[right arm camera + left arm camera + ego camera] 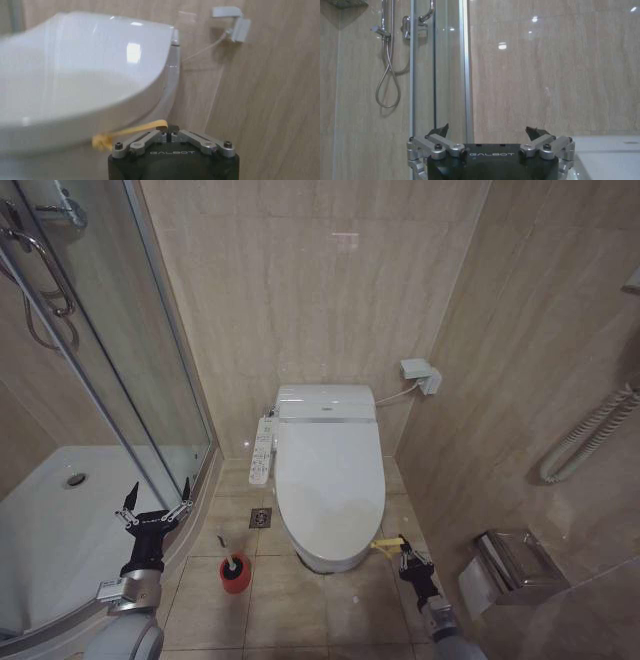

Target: Open the toilet lid, clean the toilet bowl with a toilet brush, close the toilet lid, and flush.

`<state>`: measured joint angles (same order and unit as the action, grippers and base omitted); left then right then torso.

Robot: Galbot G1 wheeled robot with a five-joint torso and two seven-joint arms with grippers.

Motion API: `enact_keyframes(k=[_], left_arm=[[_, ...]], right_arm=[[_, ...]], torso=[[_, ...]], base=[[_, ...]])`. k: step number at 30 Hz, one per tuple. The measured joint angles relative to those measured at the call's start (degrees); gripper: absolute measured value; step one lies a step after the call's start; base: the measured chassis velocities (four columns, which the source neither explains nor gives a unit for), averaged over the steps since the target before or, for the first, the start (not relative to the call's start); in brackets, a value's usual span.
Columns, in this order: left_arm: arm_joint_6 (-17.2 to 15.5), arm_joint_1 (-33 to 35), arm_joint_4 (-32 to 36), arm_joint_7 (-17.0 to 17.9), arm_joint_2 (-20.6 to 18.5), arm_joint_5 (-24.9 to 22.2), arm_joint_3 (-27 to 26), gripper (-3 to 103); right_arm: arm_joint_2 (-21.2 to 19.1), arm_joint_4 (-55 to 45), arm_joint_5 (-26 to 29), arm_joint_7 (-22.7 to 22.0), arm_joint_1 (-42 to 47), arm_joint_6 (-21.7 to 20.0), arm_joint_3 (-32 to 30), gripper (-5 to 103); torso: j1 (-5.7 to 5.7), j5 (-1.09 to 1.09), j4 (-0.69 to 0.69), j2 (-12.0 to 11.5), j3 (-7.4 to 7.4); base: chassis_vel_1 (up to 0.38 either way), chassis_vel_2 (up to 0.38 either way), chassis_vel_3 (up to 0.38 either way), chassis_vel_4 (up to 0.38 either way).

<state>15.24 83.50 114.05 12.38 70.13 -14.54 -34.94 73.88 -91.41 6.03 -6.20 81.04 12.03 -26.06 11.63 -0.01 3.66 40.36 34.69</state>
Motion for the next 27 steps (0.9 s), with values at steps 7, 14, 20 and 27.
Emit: enact_keyframes(k=[7, 14, 20, 27], left_arm=[[0.0, 0.0, 0.0, 0.0, 0.0, 0.0, 0.0, 100], [0.0, 0.0, 0.0, 0.0, 0.0, 0.0, 0.0, 100], [0.0, 0.0, 0.0, 0.0, 0.0, 0.0, 0.0, 100], [0.0, 0.0, 0.0, 0.0, 0.0, 0.0, 0.0, 100]], right_arm=[[-0.63, -9.49, 6.29, -1.77, 0.87, -2.74, -0.77, 0], [-1.28, -20.55, 11.02, -4.9, 0.41, -7.63, -1.83, 0], [-2.71, -26.87, 13.67, -6.32, -1.55, -11.52, -3.56, 0], [-4.83, -28.91, 17.09, -8.19, -5.73, -15.18, -4.62, 0]], torso=[[0.0, -0.01, 0.0, 0.0, 0.0], [0.0, 0.02, 0.01, 0.0, 0.0], [0.0, 0.02, 0.01, 0.0, 0.0], [0.0, 0.01, 0.0, 0.0, 0.0]], base=[[0.0, 0.0, 0.0, 0.0], [0.0, 0.0, 0.0, 0.0], [0.0, 0.0, 0.0, 0.0], [0.0, 0.0, 0.0, 0.0]])
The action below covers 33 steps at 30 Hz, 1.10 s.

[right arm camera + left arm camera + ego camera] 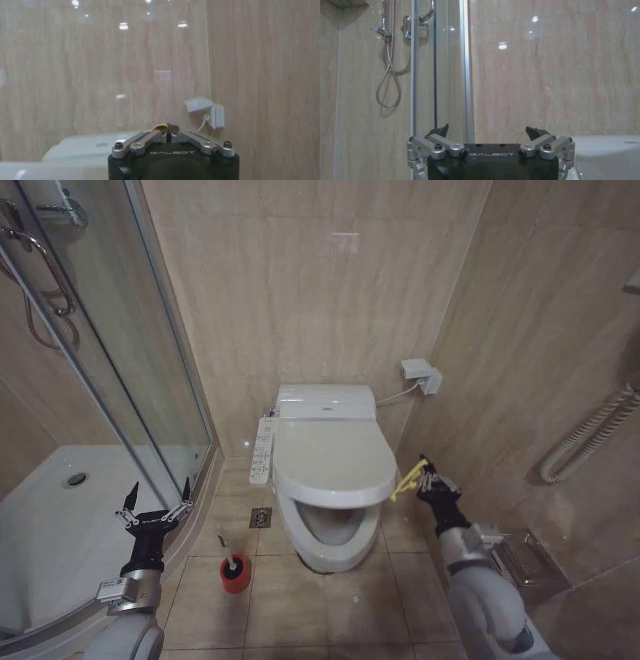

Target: Open the toilet lid, clean the toilet bowl with a toilet brush, close the toilet lid, and flush.

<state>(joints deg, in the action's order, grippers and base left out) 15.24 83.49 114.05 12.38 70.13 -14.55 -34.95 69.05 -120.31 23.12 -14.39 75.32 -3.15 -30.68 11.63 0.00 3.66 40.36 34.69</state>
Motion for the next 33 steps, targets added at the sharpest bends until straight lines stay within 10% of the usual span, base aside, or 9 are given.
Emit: enact_keyframes(k=[33], left_arm=[[0.0, 0.0, 0.0, 0.0, 0.0, 0.0, 0.0, 100]], right_arm=[[-4.16, 28.63, 5.85, -2.14, -40.92, -5.09, 12.04, 0]], torso=[[0.0, 0.01, 0.02, 0.0, 0.0]], base=[[0.0, 0.0, 0.0, 0.0]])
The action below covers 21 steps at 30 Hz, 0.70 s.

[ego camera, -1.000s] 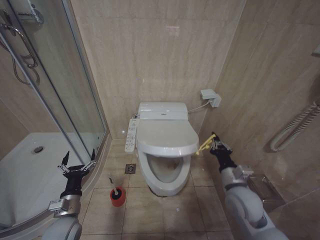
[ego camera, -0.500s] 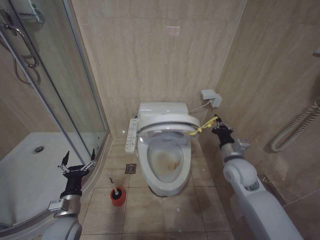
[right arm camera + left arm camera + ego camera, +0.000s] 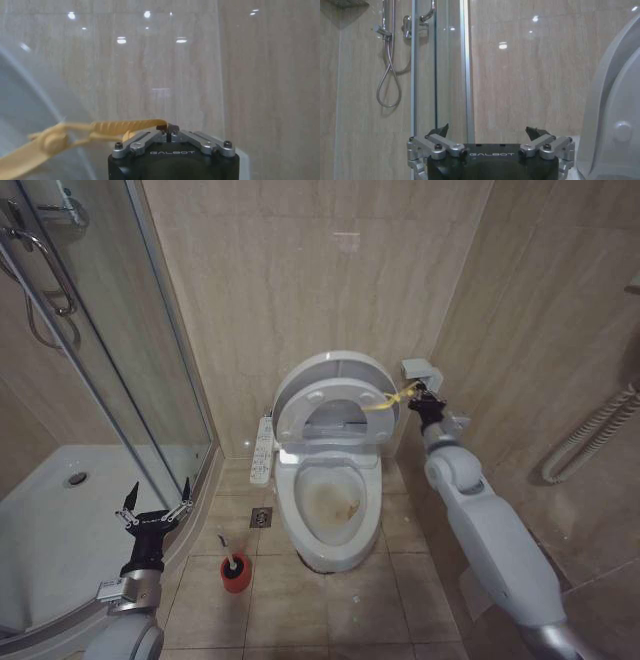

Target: Open the toilet lid, clean the toilet bowl with a toilet brush, close the toilet lid, and flush.

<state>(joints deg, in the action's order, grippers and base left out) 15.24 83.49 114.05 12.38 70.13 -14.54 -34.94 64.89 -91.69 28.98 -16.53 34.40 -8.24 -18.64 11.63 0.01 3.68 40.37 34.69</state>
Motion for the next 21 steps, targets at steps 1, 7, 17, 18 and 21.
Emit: enact_keyframes(k=[1, 7, 17, 18, 21], left_arm=[[0.0, 0.0, 0.0, 0.0, 0.0, 0.0, 0.0, 100], [0.0, 0.0, 0.0, -0.01, 0.0, 0.0, 0.0, 100], [0.0, 0.0, 0.0, 0.0, 0.0, 0.0, 0.0, 100], [0.0, 0.0, 0.0, 0.0, 0.0, 0.0, 0.0, 100], [0.0, 0.0, 0.0, 0.0, 0.0, 0.0, 0.0, 100]], right_arm=[[0.56, 1.79, -0.33, 0.07, -1.47, 0.19, 0.99, 0], [2.4, 8.3, -1.91, 0.14, -6.87, 1.12, 3.78, 0], [5.26, 21.9, -5.5, 1.75, -18.53, 3.88, 7.83, 0], [5.36, 22.7, -5.73, 1.95, -19.08, 4.06, 8.06, 0], [5.58, 24.33, -6.1, 2.27, -20.11, 4.55, 8.46, 0]], torso=[[0.0, 0.0, 0.0, 0.0, 0.0], [-0.01, 0.0, 0.06, 0.01, -0.01], [0.0, -0.01, 0.0, 0.0, 0.0], [0.0, -0.01, 0.0, 0.0, 0.0], [0.0, -0.01, 0.0, 0.01, 0.0]], base=[[0.0, 0.0, 0.0, 0.0], [0.0, 0.0, 0.0, 0.0], [0.0, 0.0, 0.0, 0.0], [0.0, 0.0, 0.0, 0.0], [0.0, 0.0, 0.0, 0.0]])
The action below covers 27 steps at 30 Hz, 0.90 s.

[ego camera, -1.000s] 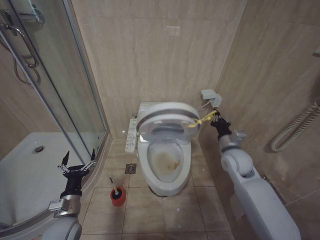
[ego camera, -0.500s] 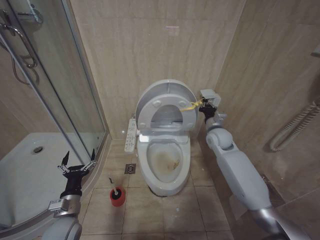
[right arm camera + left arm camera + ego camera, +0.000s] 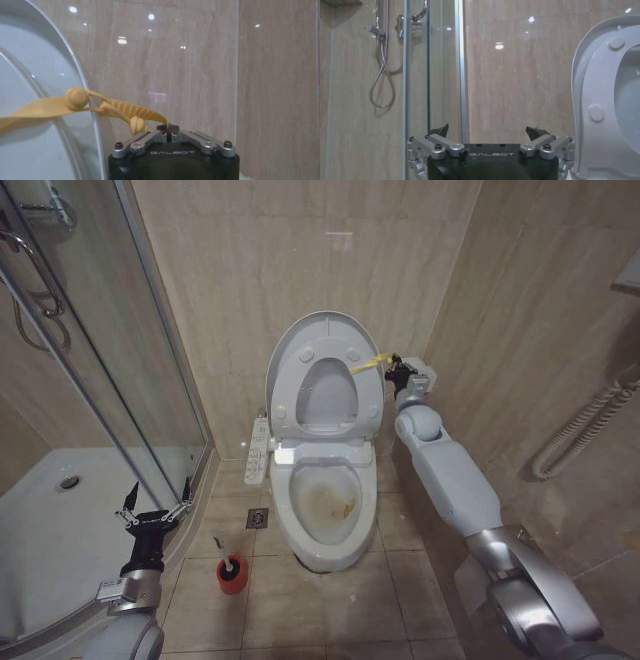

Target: Open the toilet lid, clean the toilet bowl with a toilet brush, close the toilet lid, and flush.

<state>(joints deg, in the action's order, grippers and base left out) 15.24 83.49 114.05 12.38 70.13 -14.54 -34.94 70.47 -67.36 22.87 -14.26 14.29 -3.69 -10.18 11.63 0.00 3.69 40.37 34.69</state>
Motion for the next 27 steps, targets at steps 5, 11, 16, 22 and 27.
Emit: enact_keyframes(k=[5, 11, 16, 22, 27], left_arm=[[0.0, 0.0, 0.0, 0.0, 0.0, 0.0, 0.0, 100], [0.0, 0.0, 0.0, 0.0, 0.0, 0.0, 0.0, 100], [0.0, 0.0, 0.0, 0.0, 0.0, 0.0, 0.0, 100], [0.0, 0.0, 0.0, 0.0, 0.0, 0.0, 0.0, 100], [0.0, 0.0, 0.0, 0.0, 0.0, 0.0, 0.0, 100]], right_arm=[[0.94, 5.25, -1.28, 0.59, -2.79, 1.15, 0.51, 0], [2.33, 10.7, -3.33, 0.86, -5.63, 1.98, 0.57, 0], [2.5, 11.36, -3.99, 0.86, -5.91, 2.09, 0.53, 0], [1.33, 11.28, -4.23, 0.82, -5.98, 2.01, 0.4, 0], [0.5, 10.31, -4.29, 0.27, -5.75, 1.75, -0.02, 0]], torso=[[0.0, 0.0, -0.03, 0.0, 0.0], [0.0, 0.0, -0.03, -0.01, 0.0], [0.0, -0.01, -0.04, -0.01, 0.0], [0.0, -0.01, -0.08, -0.01, 0.0], [0.0, -0.01, -0.06, -0.01, 0.0]], base=[[0.0, 0.0, 0.0, 0.0], [0.0, 0.0, 0.0, 0.0], [0.0, 0.0, 0.0, 0.0], [0.0, 0.0, 0.0, 0.0], [0.0, 0.0, 0.0, 0.0]])
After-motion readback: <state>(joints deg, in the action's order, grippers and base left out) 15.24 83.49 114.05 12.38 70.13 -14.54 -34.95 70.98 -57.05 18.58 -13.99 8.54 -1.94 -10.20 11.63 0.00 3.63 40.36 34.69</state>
